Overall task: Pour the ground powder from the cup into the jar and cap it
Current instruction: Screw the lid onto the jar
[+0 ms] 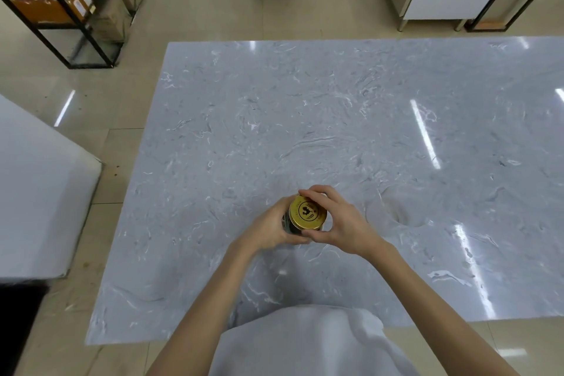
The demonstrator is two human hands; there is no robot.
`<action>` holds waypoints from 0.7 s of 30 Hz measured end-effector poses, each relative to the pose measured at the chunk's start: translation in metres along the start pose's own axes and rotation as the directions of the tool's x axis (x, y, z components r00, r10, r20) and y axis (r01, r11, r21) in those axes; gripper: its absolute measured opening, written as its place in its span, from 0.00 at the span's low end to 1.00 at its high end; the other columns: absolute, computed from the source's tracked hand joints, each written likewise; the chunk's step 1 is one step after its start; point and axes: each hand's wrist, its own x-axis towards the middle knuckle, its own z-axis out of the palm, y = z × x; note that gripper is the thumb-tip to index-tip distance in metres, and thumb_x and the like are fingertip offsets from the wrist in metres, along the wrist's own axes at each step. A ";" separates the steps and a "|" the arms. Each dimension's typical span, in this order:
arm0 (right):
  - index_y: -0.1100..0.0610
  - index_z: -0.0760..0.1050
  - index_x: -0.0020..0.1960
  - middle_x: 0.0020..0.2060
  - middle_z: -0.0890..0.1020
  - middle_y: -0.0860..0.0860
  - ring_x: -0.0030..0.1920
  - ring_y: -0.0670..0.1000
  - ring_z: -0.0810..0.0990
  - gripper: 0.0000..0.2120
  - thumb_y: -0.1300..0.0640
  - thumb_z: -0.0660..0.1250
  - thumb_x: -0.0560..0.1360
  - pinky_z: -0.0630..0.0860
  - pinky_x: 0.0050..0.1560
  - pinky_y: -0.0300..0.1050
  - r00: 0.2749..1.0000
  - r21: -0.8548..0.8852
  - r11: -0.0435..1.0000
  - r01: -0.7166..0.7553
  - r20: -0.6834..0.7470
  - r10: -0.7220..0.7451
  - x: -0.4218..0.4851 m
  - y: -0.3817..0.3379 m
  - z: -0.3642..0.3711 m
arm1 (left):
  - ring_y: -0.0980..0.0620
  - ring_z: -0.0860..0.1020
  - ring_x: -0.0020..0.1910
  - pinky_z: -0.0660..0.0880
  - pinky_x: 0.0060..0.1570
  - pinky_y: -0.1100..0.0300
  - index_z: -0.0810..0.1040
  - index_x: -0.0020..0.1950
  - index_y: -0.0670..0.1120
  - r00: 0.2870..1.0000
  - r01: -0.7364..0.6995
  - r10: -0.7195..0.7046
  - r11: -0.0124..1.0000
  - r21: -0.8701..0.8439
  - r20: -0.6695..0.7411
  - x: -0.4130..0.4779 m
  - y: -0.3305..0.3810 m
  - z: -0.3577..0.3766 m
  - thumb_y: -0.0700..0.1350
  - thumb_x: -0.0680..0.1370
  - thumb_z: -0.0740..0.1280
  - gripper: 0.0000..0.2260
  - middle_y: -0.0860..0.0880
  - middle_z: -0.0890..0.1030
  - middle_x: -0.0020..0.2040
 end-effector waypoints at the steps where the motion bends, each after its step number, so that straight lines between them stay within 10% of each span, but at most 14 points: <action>1: 0.51 0.67 0.74 0.66 0.68 0.45 0.63 0.38 0.69 0.35 0.53 0.78 0.70 0.69 0.60 0.28 1.000 0.007 1.000 -0.003 0.011 0.003 0.001 0.000 -0.002 | 0.61 0.78 0.62 0.77 0.64 0.50 0.66 0.62 0.77 1.000 0.000 0.000 1.000 -0.003 0.002 0.000 0.000 -0.001 0.60 0.63 0.82 0.36 0.62 0.78 0.63; 17: 0.55 0.68 0.64 0.58 0.70 0.46 0.52 0.44 0.74 0.38 0.43 0.81 0.63 0.77 0.51 0.39 0.967 -0.040 0.989 -0.140 -0.221 0.128 0.004 -0.009 0.024 | 0.57 0.78 0.63 0.76 0.63 0.46 0.68 0.69 0.66 1.000 0.017 -0.017 1.000 0.001 0.001 -0.002 0.002 -0.002 0.58 0.64 0.83 0.38 0.61 0.78 0.64; 21: 0.54 0.65 0.71 0.65 0.67 0.46 0.63 0.42 0.70 0.37 0.49 0.78 0.69 0.71 0.64 0.35 0.988 0.093 0.990 -0.104 -0.107 0.114 -0.002 -0.005 0.021 | 0.57 0.77 0.63 0.76 0.63 0.46 0.67 0.68 0.68 1.000 0.020 -0.020 1.000 0.013 0.003 -0.003 0.004 -0.003 0.61 0.64 0.82 0.37 0.61 0.78 0.65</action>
